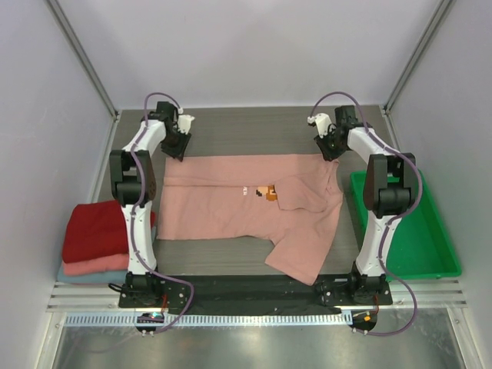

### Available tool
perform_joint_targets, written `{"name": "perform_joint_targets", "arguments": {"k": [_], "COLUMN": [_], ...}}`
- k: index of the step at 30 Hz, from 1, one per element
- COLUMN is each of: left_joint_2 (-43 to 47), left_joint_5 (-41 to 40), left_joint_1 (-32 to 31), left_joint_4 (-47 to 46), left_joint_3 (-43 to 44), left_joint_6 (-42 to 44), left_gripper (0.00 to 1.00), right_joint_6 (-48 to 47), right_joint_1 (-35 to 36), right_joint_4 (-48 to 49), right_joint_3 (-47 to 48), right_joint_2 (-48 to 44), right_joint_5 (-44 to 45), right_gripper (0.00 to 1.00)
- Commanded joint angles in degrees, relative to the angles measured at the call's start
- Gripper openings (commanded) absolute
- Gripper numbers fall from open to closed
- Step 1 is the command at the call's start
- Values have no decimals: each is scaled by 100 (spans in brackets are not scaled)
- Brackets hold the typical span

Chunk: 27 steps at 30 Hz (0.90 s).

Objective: Fold and stack the t-shirts
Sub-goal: Fold the tshirt

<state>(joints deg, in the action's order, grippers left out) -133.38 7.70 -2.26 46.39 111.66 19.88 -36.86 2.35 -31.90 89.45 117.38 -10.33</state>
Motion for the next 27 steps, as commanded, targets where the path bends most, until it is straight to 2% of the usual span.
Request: {"name": "perform_joint_targets", "arguments": {"k": [1,4,9,13,16,19,23,27], "left_joint_2": [-250,-355,-811,-1751,-2253,-2280,-2087,-1569], "left_joint_5": [-287,-436,-585,-656,-700,-726,-990,-1052], "left_joint_1": [-2,-2,-2,24,-2,-29,-29,-55], "left_joint_4": [63,-7,-69,738,872,627,327,90], "left_joint_3": [137,163,707,2749,3658,3715,3740,3838], "left_joint_6": [86,156,165,34,16,60,-291,-555], "left_gripper": [36,36,36,35,36,37,39,45], "right_joint_6": [30,56,39,-14,-93,-137,-84,108], "right_joint_1": [46,55,11,-41,-50,-42,-7,55], "right_joint_4": [79,96,236,333,412,640,782,791], "right_joint_3": [257,354,661,1319,1891,2208,2717,2762], "right_joint_2": [293,583,1102,1690,2130,2368,2553,2098], "right_joint_5": [127,241,610,778,961,1006,1006,954], "right_gripper": [30,30,29,29,28,28,30,31]}}
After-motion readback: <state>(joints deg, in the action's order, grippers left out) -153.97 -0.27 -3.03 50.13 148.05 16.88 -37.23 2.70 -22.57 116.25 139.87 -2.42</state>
